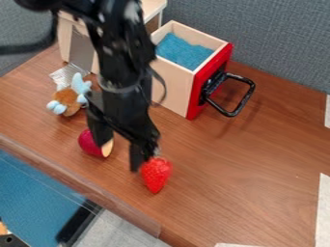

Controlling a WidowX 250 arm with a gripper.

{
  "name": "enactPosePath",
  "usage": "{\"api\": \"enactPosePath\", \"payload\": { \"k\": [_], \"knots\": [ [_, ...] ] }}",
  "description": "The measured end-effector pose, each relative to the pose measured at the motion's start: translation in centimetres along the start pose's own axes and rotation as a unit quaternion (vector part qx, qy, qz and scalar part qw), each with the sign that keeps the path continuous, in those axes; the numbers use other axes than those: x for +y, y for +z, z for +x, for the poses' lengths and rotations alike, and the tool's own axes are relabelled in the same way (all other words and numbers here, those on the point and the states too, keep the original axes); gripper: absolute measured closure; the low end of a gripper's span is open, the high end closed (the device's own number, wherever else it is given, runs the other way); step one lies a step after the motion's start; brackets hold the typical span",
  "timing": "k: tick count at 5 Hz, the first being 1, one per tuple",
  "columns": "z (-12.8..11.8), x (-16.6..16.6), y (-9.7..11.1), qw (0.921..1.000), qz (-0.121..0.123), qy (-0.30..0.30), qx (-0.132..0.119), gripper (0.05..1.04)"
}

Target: Pick the red strawberry and put it in the drawer

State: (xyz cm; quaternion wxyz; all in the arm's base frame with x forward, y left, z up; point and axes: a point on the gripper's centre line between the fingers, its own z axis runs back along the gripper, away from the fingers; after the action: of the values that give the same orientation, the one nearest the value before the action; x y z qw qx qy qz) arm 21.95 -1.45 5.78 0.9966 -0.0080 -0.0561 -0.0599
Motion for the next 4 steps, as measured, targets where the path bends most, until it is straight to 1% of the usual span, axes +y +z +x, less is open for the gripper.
{"api": "enactPosePath", "payload": {
  "k": [1,2,3,4],
  "knots": [
    [0.2,-0.8,-1.5,0.9999,0.007,0.015,-0.001,0.084],
    [0.5,-1.5,-2.4,0.9994,0.001,0.034,-0.001,0.084],
    [1.3,-2.3,-2.6,0.9987,-0.006,0.049,-0.013,0.084],
    [2.3,-2.7,-2.8,0.9980,-0.006,0.059,-0.023,0.084]
  ]
}}
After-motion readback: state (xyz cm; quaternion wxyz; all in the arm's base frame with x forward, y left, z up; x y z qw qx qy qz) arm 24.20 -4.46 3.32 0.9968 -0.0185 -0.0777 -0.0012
